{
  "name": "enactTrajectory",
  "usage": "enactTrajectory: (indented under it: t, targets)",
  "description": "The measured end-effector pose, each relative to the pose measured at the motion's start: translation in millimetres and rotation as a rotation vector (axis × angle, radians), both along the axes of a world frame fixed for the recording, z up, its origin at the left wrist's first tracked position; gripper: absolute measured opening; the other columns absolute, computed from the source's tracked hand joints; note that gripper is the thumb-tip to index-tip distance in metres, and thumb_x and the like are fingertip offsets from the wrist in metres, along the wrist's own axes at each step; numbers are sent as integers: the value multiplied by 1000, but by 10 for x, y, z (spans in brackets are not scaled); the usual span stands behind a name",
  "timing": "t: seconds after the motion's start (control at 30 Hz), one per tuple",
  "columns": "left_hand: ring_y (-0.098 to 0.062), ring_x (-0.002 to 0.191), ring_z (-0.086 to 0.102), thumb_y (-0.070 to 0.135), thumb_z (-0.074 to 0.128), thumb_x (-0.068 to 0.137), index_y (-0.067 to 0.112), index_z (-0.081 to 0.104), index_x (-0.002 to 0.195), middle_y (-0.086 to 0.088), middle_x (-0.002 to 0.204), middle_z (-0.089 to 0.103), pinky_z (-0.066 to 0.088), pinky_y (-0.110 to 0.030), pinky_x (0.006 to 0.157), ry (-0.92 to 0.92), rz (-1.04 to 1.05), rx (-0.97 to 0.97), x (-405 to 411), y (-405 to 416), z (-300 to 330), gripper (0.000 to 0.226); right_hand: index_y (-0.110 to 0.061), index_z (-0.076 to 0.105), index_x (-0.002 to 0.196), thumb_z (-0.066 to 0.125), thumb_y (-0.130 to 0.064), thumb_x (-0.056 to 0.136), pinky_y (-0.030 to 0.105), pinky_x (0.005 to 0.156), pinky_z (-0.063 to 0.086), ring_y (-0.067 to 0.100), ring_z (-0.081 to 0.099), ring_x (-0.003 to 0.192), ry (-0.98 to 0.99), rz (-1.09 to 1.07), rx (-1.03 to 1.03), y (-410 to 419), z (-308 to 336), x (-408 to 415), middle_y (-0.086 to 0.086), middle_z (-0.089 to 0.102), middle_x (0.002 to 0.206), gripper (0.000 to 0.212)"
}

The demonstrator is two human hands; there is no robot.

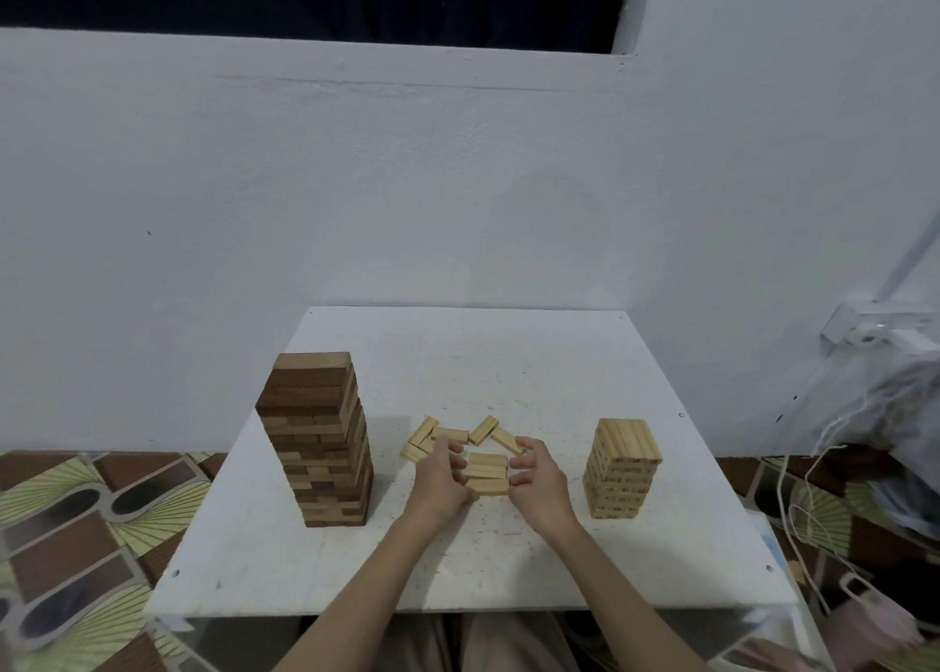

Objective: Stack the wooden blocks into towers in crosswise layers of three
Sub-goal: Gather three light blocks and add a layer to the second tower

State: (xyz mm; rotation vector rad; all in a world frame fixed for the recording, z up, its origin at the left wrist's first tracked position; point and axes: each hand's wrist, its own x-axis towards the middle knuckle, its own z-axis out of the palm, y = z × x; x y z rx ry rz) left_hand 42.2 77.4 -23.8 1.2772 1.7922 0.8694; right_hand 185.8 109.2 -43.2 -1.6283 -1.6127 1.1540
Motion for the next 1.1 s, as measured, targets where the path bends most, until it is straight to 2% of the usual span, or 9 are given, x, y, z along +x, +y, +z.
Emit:
enactTrajectory:
  t: [0.1, 0.27, 0.43, 0.6, 0.73, 0.87, 1.0, 1.1]
  targets:
    - [-7, 70, 49, -7, 73, 72, 14, 45, 104, -3, 91, 53, 45, -10, 57, -8, 12, 0, 6, -4, 8, 48, -19, 47, 133, 52, 7, 83, 32, 76, 56, 16, 60, 84, 7, -25, 5, -3, 0, -5, -6, 57, 98, 56]
    - [-6, 69, 49, -5, 73, 72, 14, 44, 104, -4, 93, 54, 44, -6, 54, -11, 16, -5, 7, -6, 16, 47, -18, 48, 132, 52, 7, 83, 32, 81, 56, 17, 61, 91, 22, -40, 10, -11, 10, -8, -6, 57, 99, 54]
    - [-8, 75, 53, -3, 73, 74, 14, 45, 107, -5, 102, 57, 45, -11, 57, 5, 34, 2, 14, -1, 19, 47, -17, 49, 131, 53, 8, 84, 24, 73, 55, 14, 61, 88, 49, -54, -4, -22, 17, -2, -4, 59, 102, 53]
    - [-5, 73, 54, -1, 73, 74, 13, 46, 110, -1, 97, 57, 44, -10, 55, 13, 34, 2, 23, -6, 34, 47, -15, 51, 130, 55, 8, 84, 19, 71, 54, 13, 62, 89, 61, -74, 2, -26, 20, -8, -2, 61, 102, 51]
    - [-6, 72, 53, -3, 73, 74, 11, 47, 110, -3, 96, 58, 43, -8, 54, -6, 49, -4, 23, -3, 38, 46, -15, 51, 129, 54, 8, 84, 22, 75, 54, 15, 61, 92, 61, -76, -5, -19, 45, -14, 1, 63, 106, 51]
    - [-5, 70, 51, -3, 73, 74, 15, 46, 104, -2, 94, 57, 44, -6, 54, -19, 62, 3, 30, -3, 58, 44, -14, 54, 126, 53, 6, 85, 12, 64, 46, 13, 60, 88, 65, -114, 10, -11, 66, -18, 0, 63, 98, 45]
    - [-4, 68, 50, -5, 72, 74, 15, 46, 103, 2, 87, 55, 44, -5, 54, -44, 77, 5, 51, -7, 56, 43, -13, 55, 124, 57, 7, 83, 11, 65, 46, 12, 61, 86, 80, -124, -2, -15, 71, -26, 1, 64, 97, 46]
    - [-6, 70, 52, -5, 73, 73, 12, 48, 104, -2, 90, 57, 45, -7, 55, -49, 98, 8, 62, -14, 45, 43, -13, 56, 122, 59, 9, 82, 10, 64, 46, 12, 61, 83, 90, -135, -9, -13, 75, -29, 3, 65, 97, 46]
